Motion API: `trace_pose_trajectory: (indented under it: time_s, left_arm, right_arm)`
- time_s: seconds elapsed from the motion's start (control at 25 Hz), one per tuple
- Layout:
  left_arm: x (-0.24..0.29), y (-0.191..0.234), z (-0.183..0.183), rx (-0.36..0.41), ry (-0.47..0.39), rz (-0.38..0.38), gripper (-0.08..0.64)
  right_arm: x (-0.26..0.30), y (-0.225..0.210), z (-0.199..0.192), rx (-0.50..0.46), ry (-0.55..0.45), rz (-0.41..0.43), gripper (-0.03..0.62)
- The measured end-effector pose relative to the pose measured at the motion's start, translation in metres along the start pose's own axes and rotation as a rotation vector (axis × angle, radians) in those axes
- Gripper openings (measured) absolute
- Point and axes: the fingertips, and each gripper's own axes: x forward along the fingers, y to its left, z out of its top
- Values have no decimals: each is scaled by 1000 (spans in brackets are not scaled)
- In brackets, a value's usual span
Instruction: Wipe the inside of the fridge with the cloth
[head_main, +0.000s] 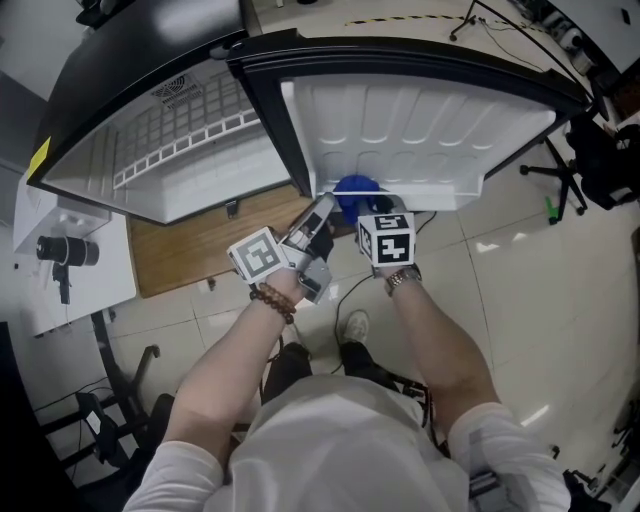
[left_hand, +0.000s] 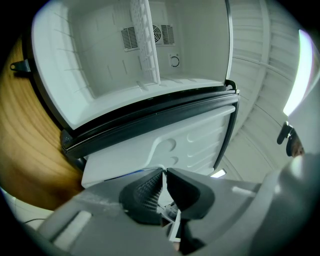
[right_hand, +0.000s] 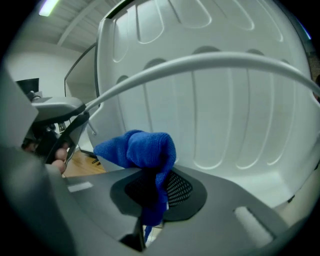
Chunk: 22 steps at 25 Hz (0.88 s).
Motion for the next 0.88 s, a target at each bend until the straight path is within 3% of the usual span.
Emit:
trace_pose_trajectory:
  time_s: [0.44,0.88]
  left_arm:
    - [-1,-2,0,13,-3,4,28]
    - [-1,-2,2,15,-20,11,28]
  right_arm:
    - [-32,-76,-10,21,10,-135,38]
    - [-63,-140,-21,63,42,-341,38]
